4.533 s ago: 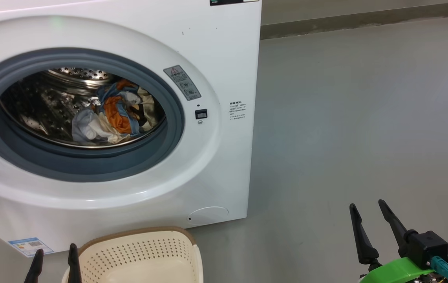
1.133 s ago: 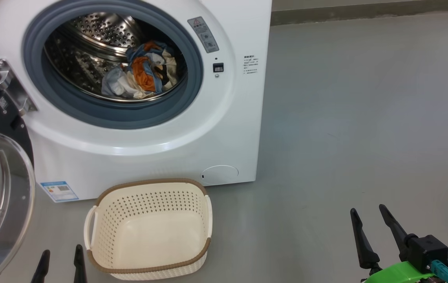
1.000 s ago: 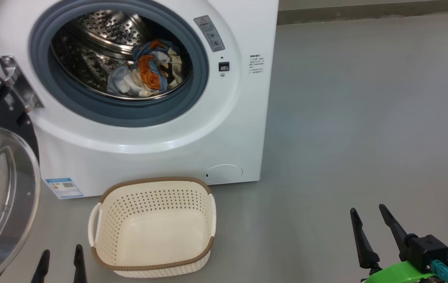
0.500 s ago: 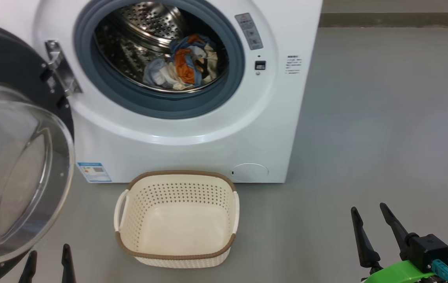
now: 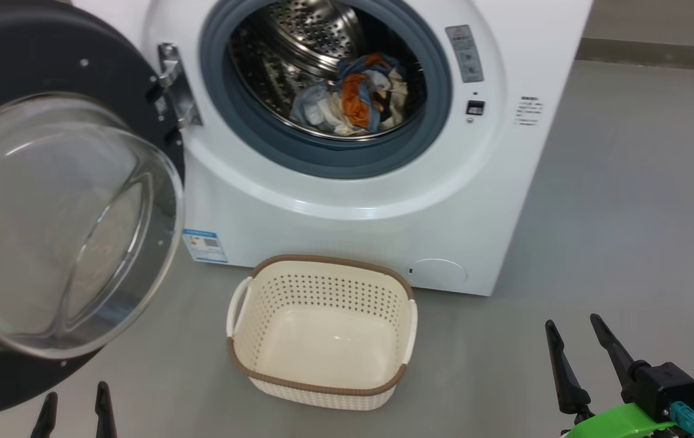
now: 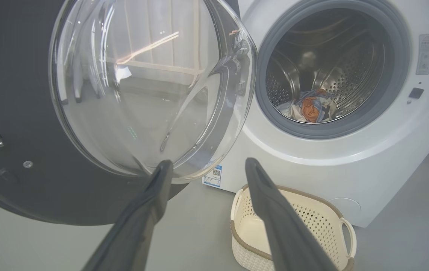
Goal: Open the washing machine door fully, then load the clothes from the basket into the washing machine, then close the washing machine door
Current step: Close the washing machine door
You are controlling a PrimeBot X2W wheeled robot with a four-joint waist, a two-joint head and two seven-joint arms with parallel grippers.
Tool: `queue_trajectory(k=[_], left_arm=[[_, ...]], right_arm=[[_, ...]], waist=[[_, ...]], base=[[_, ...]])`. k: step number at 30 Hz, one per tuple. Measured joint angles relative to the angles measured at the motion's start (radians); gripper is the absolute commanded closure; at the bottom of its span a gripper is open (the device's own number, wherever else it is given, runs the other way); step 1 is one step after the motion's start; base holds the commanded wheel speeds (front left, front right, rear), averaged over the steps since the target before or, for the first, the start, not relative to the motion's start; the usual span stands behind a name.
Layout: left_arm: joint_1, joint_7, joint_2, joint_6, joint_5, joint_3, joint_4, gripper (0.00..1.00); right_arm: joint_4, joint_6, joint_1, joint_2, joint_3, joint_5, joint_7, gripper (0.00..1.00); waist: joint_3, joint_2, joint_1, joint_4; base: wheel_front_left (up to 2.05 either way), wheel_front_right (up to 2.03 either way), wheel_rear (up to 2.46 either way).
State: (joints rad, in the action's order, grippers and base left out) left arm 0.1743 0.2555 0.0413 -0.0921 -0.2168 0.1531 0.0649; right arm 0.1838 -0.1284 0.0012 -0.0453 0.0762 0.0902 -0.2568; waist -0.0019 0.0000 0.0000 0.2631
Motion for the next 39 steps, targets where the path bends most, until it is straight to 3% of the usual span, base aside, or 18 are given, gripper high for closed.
queue_trajectory(k=[22, 39], left_arm=[[-0.015, 0.0, 0.0, 0.026, -0.002, 0.035, 0.022, 0.0], [-0.015, 0.0, 0.0, 0.044, -0.002, 0.058, 0.031, 0.0]], right_arm=[[0.001, 0.0, -0.001, 0.0, 0.0, -0.003, 0.0, 0.0], [0.011, 0.0, -0.002, 0.0, -0.016, -0.01, 0.0, 0.0]], waist=[[0.005, 0.0, 0.0, 0.199], [0.004, 0.0, 0.0, 0.258]], base=[[0.0, 0.0, 0.0], [0.0, 0.0, 0.0]])
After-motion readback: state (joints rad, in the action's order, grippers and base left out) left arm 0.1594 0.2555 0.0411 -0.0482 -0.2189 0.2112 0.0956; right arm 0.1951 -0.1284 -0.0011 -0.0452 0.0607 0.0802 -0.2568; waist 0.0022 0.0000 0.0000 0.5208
